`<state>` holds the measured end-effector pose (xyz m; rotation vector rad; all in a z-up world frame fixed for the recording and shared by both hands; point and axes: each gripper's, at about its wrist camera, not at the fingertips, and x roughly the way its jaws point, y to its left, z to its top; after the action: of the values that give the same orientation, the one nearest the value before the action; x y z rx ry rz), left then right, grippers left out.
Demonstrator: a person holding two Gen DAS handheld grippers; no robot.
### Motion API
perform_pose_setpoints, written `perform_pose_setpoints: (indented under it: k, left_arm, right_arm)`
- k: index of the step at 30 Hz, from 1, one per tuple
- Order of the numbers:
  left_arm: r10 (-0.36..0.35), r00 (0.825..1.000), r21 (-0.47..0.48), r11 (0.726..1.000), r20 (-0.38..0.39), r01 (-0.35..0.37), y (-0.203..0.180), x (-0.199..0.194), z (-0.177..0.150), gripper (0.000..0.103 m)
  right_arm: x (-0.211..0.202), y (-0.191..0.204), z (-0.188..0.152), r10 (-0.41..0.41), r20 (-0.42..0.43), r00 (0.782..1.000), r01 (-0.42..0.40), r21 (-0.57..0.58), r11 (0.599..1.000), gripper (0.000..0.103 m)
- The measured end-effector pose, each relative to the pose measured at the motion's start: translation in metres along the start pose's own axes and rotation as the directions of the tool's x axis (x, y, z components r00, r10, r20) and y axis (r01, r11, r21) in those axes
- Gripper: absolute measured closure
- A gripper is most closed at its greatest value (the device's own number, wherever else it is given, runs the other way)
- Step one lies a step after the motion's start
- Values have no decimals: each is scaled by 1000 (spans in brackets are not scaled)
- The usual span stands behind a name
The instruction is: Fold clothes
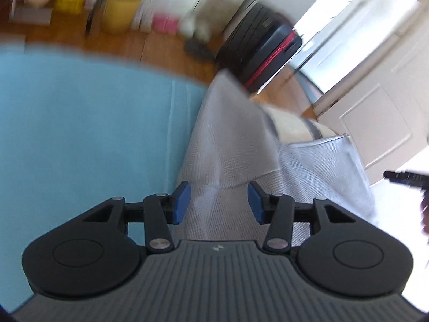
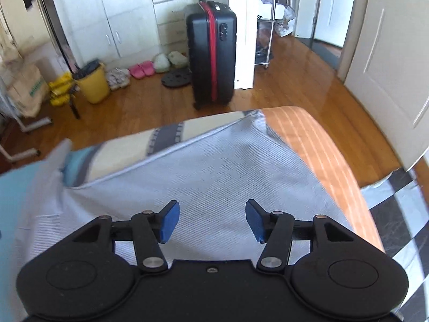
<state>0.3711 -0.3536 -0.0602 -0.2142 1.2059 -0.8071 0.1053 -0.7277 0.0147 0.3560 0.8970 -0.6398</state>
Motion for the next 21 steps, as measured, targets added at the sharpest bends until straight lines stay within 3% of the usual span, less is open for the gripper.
perform_pose_setpoints:
  k: [1,3,5,7,8,13,14,15,16,18,21]
  left_arm:
    - [0,1000,-37,999,-27,-1,4,11,2,56]
    - [31,999,-24,999,-11,-31,0,23,0,55]
    - [67,996,50,996,65,-71,-9,27,0,53]
    - [80,990,59,994,116,-88,-11,32,3,48]
    - [51,992,45,997,116,-56,-9,36,5,46]
    - [-97,987,-28,994,125,102,3,56,18,44]
    - [-127,984,-42,990,128,133,5,60,20,54]
    - [-156,979,-57,985,132,164,8,64,23,92]
    - [-185,973,-71,978,136,195,10,68,26,100]
    - [-187,958,-84,974,217,209,16,54,22,102]
    - [-153,915,-97,974,372,203,26,17,10,102]
  right_arm:
    - [7,0,3,-19,10,1000,19,-13,1000,43]
    - [20,-1,6,-58,39,998,59,-23,998,43]
    - [32,-8,5,-115,82,990,116,-8,993,43]
    - [45,-17,5,-184,113,976,183,22,983,43]
    - [50,-22,6,-211,124,970,208,39,977,43]
    - [69,-35,21,-174,134,976,165,77,983,42]
    - [73,-35,24,-166,127,978,158,74,985,39]
    - [78,-34,27,-161,120,980,154,70,986,38]
    - [83,-33,29,-166,119,979,159,64,985,38]
    - [93,-30,32,-170,114,979,164,61,985,37]
    - [107,-27,36,-172,98,980,167,59,984,36]
